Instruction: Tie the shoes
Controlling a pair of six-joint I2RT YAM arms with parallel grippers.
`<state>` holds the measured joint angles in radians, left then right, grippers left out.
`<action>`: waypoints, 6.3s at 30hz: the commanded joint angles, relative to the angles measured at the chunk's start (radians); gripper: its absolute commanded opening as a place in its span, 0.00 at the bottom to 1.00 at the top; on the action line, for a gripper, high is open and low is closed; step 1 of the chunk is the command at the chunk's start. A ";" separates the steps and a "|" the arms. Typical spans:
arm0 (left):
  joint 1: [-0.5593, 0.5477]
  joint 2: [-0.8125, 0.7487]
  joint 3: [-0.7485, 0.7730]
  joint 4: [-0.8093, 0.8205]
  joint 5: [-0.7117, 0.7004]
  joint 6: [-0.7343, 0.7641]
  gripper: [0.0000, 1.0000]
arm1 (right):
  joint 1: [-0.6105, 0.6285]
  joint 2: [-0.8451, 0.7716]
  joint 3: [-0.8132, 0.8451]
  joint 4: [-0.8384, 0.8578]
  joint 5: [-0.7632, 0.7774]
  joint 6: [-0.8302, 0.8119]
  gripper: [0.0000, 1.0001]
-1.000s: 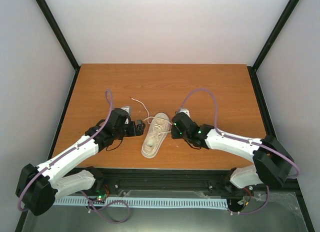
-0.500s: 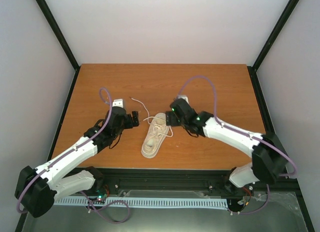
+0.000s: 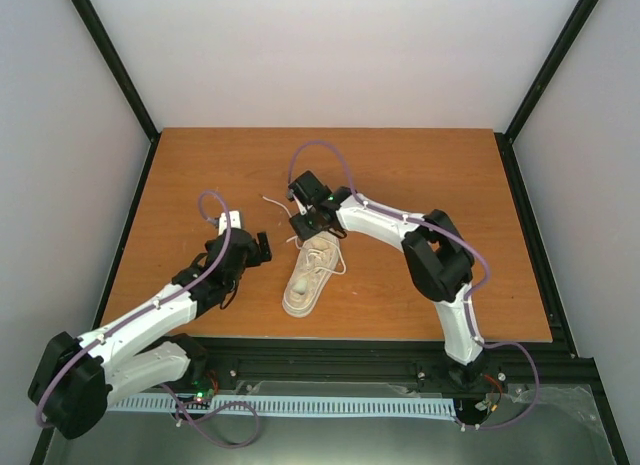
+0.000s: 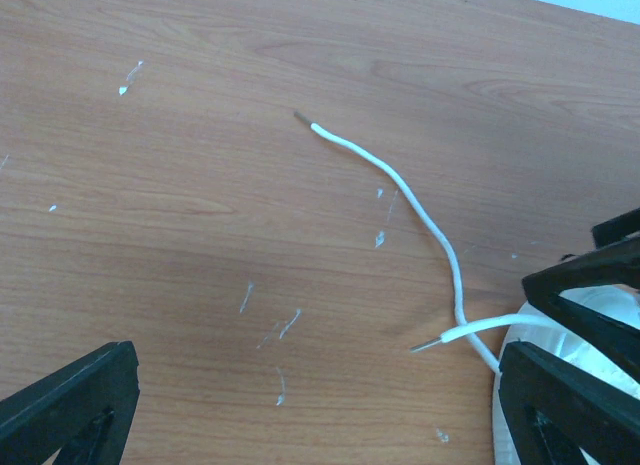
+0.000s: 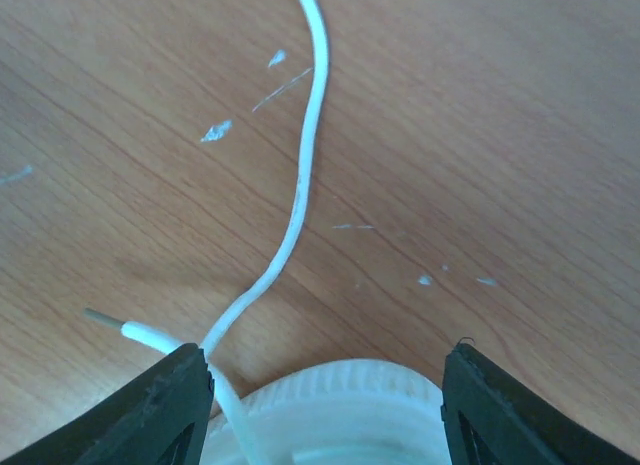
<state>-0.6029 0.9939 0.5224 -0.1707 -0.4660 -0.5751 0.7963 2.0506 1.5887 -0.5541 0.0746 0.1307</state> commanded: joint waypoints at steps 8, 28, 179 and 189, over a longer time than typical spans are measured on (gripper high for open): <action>0.007 -0.018 -0.004 0.013 -0.127 0.023 1.00 | 0.001 0.089 0.116 -0.110 -0.046 -0.171 0.60; 0.006 0.044 0.015 0.015 -0.112 0.027 1.00 | 0.067 0.063 0.040 -0.110 0.116 -0.186 0.50; -0.005 0.463 0.199 0.669 1.074 0.318 1.00 | -0.132 -0.836 -0.644 0.487 -0.219 0.536 0.03; -0.010 0.547 0.291 0.611 1.114 0.341 0.70 | -0.137 -0.832 -0.613 0.482 -0.213 0.535 0.03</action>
<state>-0.6106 1.5185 0.7410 0.4278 0.5892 -0.2703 0.6662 1.2304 0.9459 -0.0940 -0.1429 0.6601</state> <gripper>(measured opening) 0.814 0.029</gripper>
